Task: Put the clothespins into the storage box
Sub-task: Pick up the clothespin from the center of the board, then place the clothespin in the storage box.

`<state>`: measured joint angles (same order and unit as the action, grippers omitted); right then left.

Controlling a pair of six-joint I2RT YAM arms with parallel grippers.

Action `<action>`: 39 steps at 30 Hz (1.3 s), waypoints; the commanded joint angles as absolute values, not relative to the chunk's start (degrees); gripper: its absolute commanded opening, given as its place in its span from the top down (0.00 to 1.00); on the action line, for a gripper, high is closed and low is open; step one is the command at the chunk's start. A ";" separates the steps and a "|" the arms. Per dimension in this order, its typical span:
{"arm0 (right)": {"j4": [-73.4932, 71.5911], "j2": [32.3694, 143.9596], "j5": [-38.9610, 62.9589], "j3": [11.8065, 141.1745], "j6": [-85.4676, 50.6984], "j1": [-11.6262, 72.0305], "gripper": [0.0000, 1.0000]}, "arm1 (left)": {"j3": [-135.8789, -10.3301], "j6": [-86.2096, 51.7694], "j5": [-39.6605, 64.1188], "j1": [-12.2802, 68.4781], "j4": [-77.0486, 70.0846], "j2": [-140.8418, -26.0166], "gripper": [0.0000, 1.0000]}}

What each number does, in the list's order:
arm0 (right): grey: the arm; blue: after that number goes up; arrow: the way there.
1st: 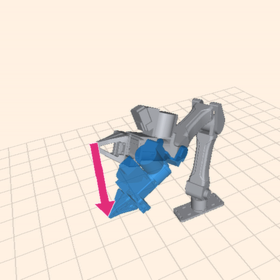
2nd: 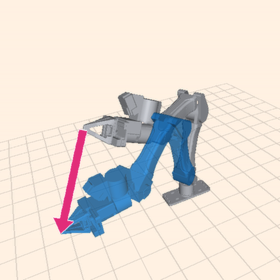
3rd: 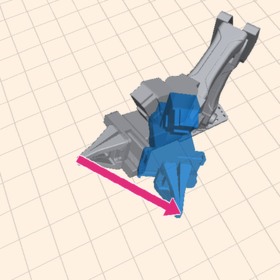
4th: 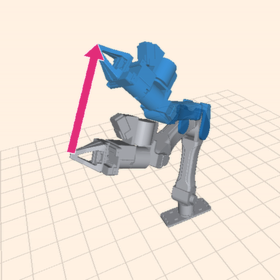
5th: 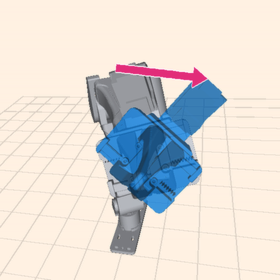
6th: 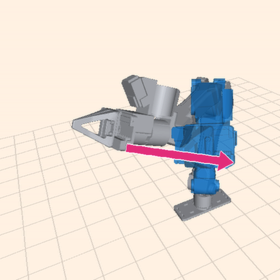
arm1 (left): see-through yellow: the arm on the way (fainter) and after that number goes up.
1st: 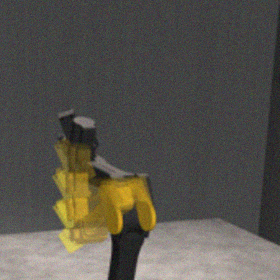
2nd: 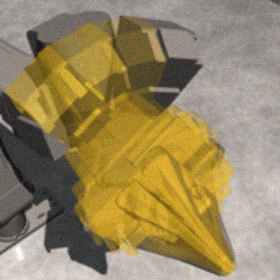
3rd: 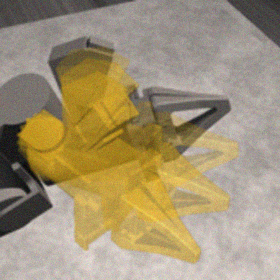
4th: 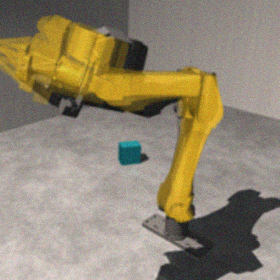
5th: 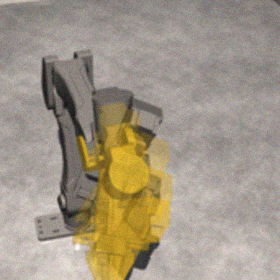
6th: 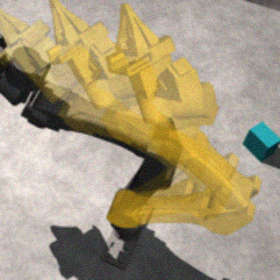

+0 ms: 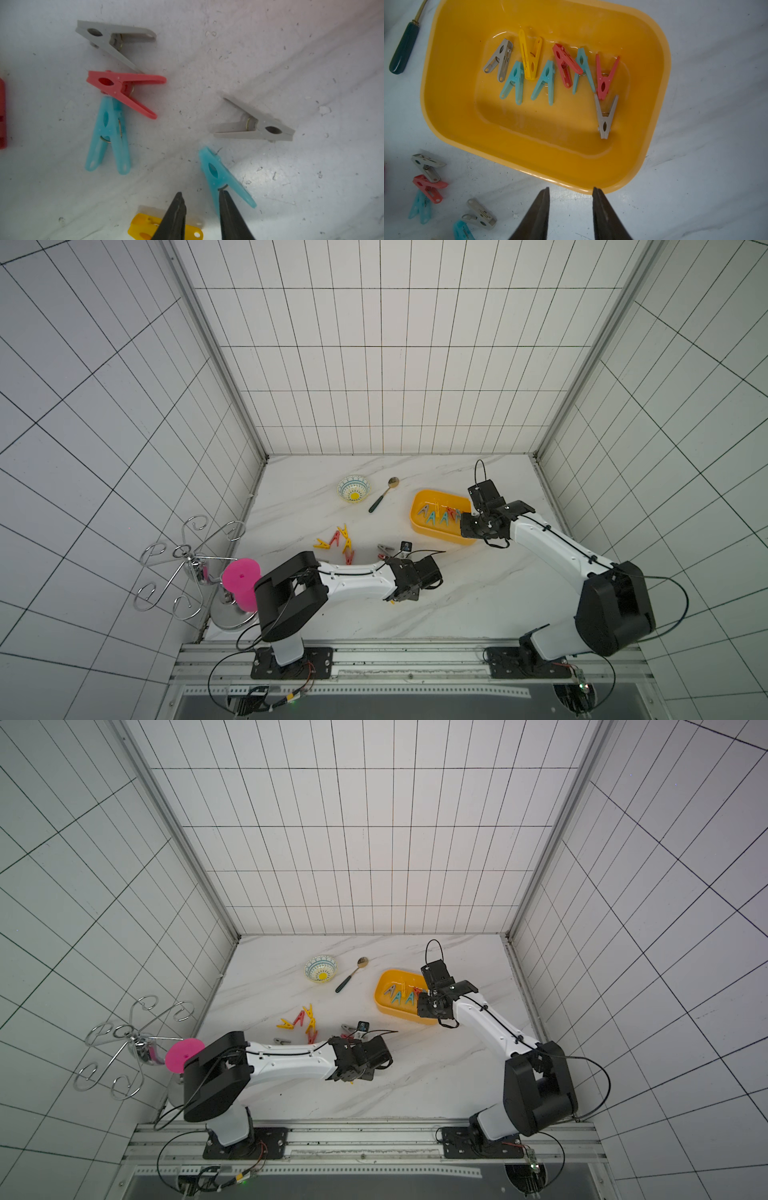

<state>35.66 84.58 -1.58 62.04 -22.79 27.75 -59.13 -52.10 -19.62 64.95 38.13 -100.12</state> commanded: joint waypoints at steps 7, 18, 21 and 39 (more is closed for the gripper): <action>35.68 81.92 -2.55 59.77 -23.55 27.40 0.62 | -59.60 -53.25 -18.46 65.32 33.71 -102.73 0.79; 36.21 80.71 -3.44 58.93 -23.71 26.19 0.61 | -59.65 -52.71 -19.76 65.38 34.23 -100.56 0.98; 36.96 79.47 -6.11 59.30 -23.44 25.68 0.58 | -61.55 -51.48 -20.82 65.33 36.13 -99.30 0.98; 34.10 92.10 0.53 64.48 -20.66 17.60 0.56 | -75.45 -41.67 -24.02 60.14 43.97 -95.28 0.99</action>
